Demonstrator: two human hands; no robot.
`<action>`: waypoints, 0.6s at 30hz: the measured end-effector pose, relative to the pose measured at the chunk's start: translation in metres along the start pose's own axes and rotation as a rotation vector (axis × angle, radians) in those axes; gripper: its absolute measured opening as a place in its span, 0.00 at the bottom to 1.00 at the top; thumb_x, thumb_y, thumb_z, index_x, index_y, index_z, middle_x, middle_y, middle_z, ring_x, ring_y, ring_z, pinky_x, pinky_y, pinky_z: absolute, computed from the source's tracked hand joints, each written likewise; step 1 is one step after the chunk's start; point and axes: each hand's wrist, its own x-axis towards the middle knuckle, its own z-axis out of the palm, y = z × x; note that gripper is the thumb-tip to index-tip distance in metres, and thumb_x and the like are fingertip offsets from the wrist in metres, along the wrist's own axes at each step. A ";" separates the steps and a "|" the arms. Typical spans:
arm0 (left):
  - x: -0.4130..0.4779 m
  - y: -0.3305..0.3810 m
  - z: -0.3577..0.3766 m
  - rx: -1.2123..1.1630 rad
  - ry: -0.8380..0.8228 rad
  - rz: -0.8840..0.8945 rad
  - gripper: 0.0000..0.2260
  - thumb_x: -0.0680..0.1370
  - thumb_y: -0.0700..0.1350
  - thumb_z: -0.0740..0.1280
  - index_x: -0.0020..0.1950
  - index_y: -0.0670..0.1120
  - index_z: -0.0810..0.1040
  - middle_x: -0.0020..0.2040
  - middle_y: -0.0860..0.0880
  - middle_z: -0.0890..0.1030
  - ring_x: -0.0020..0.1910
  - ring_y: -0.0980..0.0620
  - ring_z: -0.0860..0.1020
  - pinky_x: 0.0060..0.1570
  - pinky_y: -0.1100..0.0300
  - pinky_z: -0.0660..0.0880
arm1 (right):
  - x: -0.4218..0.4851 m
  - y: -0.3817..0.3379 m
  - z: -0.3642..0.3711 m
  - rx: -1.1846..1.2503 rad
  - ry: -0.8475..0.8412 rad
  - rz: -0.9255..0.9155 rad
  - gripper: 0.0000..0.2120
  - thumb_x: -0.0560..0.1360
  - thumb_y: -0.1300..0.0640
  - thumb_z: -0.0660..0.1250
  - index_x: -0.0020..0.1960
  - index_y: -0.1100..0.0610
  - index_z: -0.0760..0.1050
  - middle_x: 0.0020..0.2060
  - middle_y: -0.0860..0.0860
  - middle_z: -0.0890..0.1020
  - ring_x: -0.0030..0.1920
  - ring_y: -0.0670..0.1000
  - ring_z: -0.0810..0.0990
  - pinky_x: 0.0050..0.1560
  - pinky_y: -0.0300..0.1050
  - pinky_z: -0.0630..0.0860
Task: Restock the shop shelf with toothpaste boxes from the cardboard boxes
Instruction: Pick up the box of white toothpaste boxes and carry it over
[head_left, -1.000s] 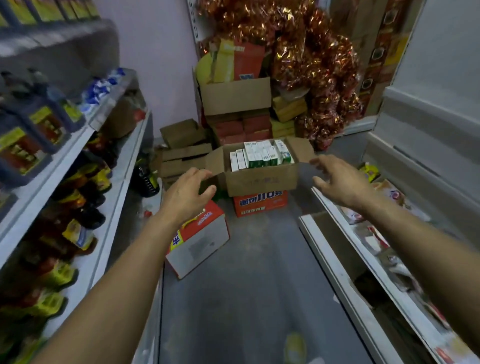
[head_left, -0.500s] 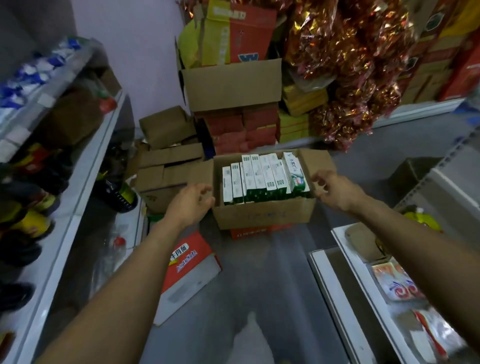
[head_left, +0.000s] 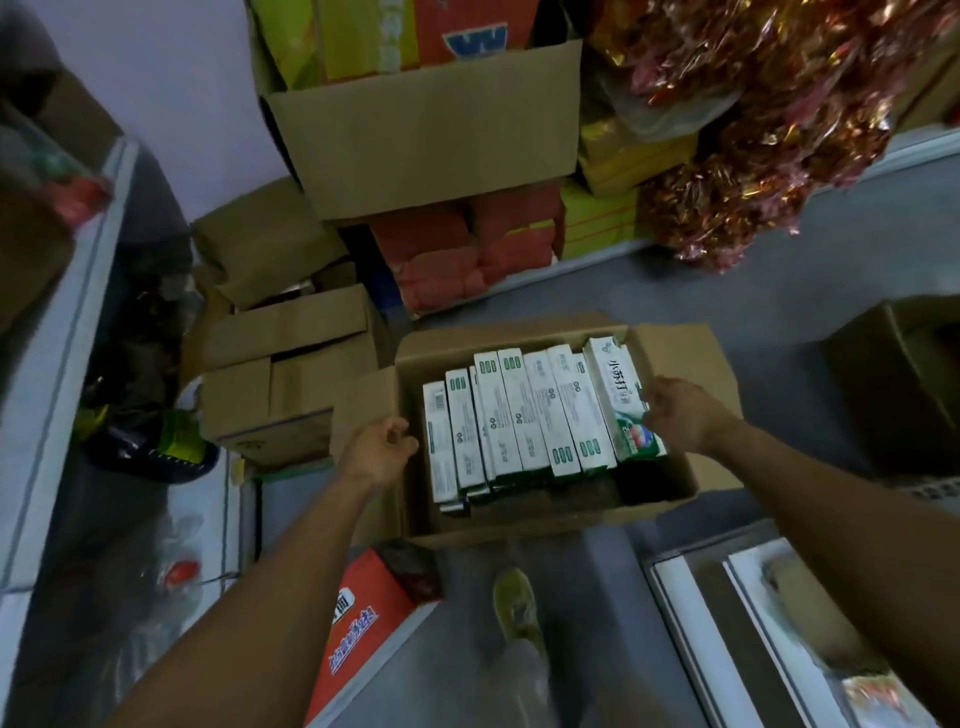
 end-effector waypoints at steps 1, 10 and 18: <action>0.017 0.002 0.004 -0.007 -0.013 -0.015 0.17 0.79 0.44 0.67 0.66 0.43 0.74 0.62 0.43 0.78 0.56 0.49 0.76 0.53 0.59 0.71 | 0.015 0.002 0.002 0.006 -0.025 0.025 0.13 0.77 0.60 0.64 0.61 0.60 0.71 0.48 0.56 0.80 0.40 0.51 0.76 0.33 0.38 0.68; 0.115 -0.028 0.058 0.173 0.037 -0.209 0.26 0.79 0.45 0.65 0.74 0.40 0.62 0.70 0.36 0.66 0.65 0.35 0.69 0.63 0.50 0.68 | 0.122 0.057 0.045 -0.181 -0.059 0.210 0.22 0.72 0.57 0.65 0.63 0.63 0.64 0.55 0.63 0.72 0.55 0.64 0.72 0.55 0.56 0.73; 0.162 -0.078 0.085 0.367 -0.010 -0.360 0.15 0.80 0.40 0.61 0.62 0.31 0.74 0.63 0.33 0.74 0.62 0.34 0.73 0.59 0.48 0.70 | 0.165 0.089 0.067 -0.131 -0.112 0.442 0.15 0.78 0.60 0.61 0.59 0.70 0.73 0.58 0.66 0.77 0.59 0.65 0.76 0.54 0.50 0.72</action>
